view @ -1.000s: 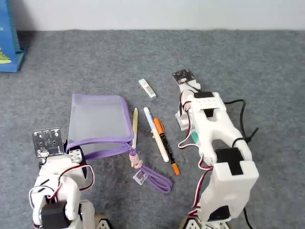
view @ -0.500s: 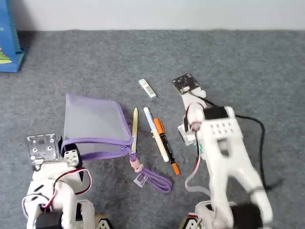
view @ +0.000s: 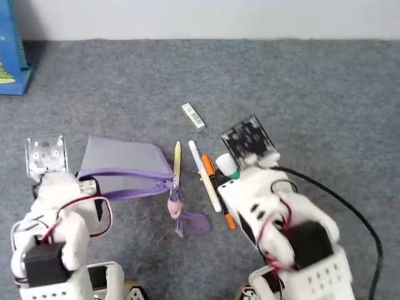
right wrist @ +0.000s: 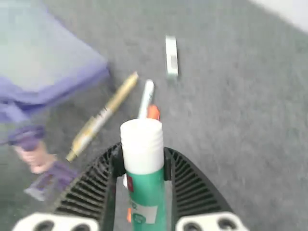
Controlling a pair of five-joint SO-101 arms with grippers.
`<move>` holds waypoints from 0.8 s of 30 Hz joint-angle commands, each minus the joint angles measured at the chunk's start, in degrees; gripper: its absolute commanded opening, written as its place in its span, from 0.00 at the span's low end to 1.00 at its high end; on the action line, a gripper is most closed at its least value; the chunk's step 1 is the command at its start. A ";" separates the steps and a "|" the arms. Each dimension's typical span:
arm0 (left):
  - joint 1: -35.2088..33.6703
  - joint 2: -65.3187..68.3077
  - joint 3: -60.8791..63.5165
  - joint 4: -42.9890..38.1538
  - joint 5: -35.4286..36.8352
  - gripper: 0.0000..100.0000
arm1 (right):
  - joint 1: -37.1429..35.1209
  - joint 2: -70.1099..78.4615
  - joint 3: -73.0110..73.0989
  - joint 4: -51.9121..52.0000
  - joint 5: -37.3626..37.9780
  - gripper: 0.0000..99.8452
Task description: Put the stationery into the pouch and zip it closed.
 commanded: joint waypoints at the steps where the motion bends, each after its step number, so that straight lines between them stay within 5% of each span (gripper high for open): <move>1: 0.09 4.84 -8.66 4.04 0.00 0.01 | -2.68 -5.49 -0.88 -3.03 -4.13 0.01; 9: 0.09 20.40 -21.49 11.43 1.41 0.01 | -8.40 -7.87 -0.88 -17.19 -10.29 0.01; 24: 0.18 33.05 -26.15 11.43 4.13 0.01 | -22.11 -7.52 8.09 -49.54 -13.63 0.01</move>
